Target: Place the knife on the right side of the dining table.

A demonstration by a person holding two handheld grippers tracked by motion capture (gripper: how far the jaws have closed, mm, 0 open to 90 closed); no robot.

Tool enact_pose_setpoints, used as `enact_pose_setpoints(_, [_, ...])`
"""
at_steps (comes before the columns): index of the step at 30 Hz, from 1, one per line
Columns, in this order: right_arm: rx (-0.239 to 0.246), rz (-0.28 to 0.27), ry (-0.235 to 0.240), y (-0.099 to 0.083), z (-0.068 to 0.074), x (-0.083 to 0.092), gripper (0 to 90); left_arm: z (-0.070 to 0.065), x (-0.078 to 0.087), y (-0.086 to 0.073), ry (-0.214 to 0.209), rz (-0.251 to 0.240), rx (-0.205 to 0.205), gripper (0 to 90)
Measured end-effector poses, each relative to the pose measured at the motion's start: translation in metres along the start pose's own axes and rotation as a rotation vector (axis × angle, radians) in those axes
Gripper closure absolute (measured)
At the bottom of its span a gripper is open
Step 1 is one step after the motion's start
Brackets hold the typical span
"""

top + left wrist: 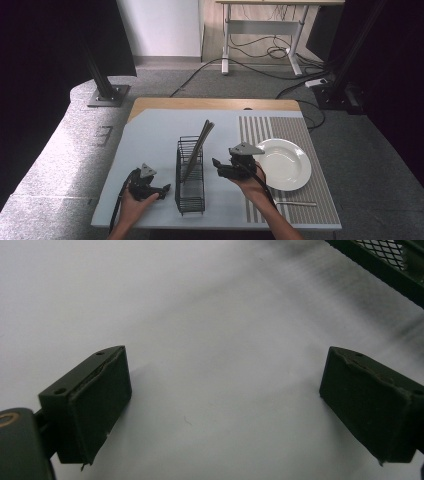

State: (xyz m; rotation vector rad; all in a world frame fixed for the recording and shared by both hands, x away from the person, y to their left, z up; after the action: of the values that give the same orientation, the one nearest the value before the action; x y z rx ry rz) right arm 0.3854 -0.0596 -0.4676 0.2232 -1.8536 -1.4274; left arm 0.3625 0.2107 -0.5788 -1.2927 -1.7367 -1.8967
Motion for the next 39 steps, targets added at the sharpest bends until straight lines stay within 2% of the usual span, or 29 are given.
enact_pose_setpoints(10, [0.006,-0.015,0.0,0.023,-0.005,-0.01,31.1,0.0,0.0,0.0,0.0,0.001,-0.001,5.7])
enact_pose_setpoints(18, [-0.008,-0.028,0.029,0.046,-0.007,-0.034,40.3,0.0,0.0,0.0,0.0,0.001,-0.001,5.7])
enact_pose_setpoints(21, [-0.005,-0.035,0.025,0.053,-0.006,-0.041,43.6,0.0,0.0,0.0,-0.001,0.001,0.0,5.7])
enact_pose_setpoints(25, [-0.011,-0.033,0.027,0.056,-0.005,-0.048,46.3,0.0,0.0,0.0,-0.001,0.001,0.0,5.7])
enact_pose_setpoints(33, [-0.029,-0.043,0.034,0.059,-0.003,-0.056,63.4,0.0,0.0,0.0,-0.001,0.001,0.0,5.7])
enact_pose_setpoints(36, [-0.027,-0.039,0.029,0.06,-0.003,-0.056,64.0,0.0,0.0,0.0,-0.001,0.002,0.0,5.7])
enact_pose_setpoints(39, [-0.073,-0.042,0.041,0.06,-0.003,-0.054,66.6,0.0,0.0,0.0,0.0,0.001,0.0,5.7])
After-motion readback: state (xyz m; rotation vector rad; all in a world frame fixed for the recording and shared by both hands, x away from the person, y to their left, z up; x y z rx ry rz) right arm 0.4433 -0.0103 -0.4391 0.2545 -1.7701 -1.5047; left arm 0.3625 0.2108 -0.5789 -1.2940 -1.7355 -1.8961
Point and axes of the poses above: each handheld gripper's, and its own axes: x roughly backward along the jaws, y roughly out of its top, z roughly to its left, the point moved 7 cm from there along -x, roughly forward along the jaws, and after that the axes turned 10 degrees about x, right-handed, at the moved point
